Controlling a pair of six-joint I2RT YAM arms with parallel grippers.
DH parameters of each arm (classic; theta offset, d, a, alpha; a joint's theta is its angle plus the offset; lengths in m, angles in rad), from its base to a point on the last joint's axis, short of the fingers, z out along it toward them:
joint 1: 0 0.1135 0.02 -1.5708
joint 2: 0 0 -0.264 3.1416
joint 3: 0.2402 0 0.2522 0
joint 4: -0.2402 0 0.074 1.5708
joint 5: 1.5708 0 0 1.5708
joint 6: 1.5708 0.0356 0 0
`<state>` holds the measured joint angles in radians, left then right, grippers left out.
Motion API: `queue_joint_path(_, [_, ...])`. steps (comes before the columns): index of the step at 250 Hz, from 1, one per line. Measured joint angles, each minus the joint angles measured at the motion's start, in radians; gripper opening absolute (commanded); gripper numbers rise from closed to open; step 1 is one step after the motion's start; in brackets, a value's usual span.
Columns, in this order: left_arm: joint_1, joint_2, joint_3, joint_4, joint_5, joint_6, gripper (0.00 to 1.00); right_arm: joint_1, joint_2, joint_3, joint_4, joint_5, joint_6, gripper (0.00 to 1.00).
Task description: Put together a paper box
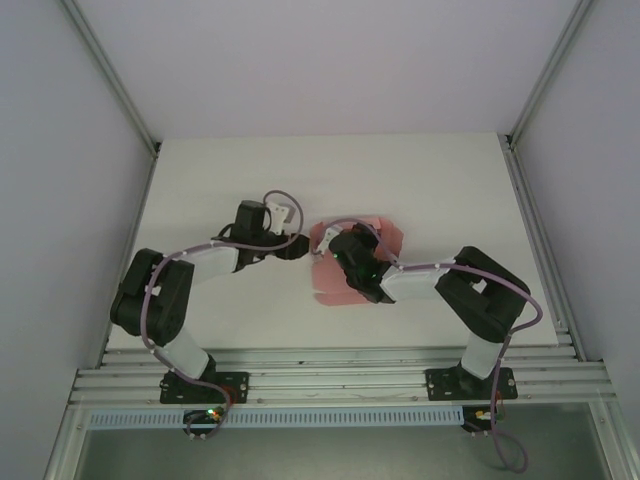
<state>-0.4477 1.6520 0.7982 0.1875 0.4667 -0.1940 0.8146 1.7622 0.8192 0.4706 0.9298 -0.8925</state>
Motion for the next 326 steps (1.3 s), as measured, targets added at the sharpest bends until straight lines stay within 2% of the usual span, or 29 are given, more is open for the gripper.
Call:
queue_joint_path(33, [-0.042,0.0,0.0,0.021,0.033,0.018,0.63,0.001,-0.009,0.0,-0.019,-0.002,0.038,0.0])
queue_joint_path(118, [-0.056,0.01,-0.004,0.103,0.053,0.013,0.59,0.002,-0.024,0.011,-0.071,-0.022,0.121,0.0])
queue_joint_path(187, [-0.057,0.014,-0.113,0.29,0.077,-0.029,0.6,0.006,-0.036,0.024,-0.129,-0.045,0.192,0.0])
queue_joint_path(287, [-0.075,0.013,-0.193,0.348,0.102,-0.038,0.62,0.011,-0.046,0.024,-0.156,-0.047,0.217,0.0])
queue_joint_path(326, [-0.082,0.014,-0.185,0.356,0.094,-0.038,0.55,0.018,-0.047,0.024,-0.161,-0.046,0.22,0.0])
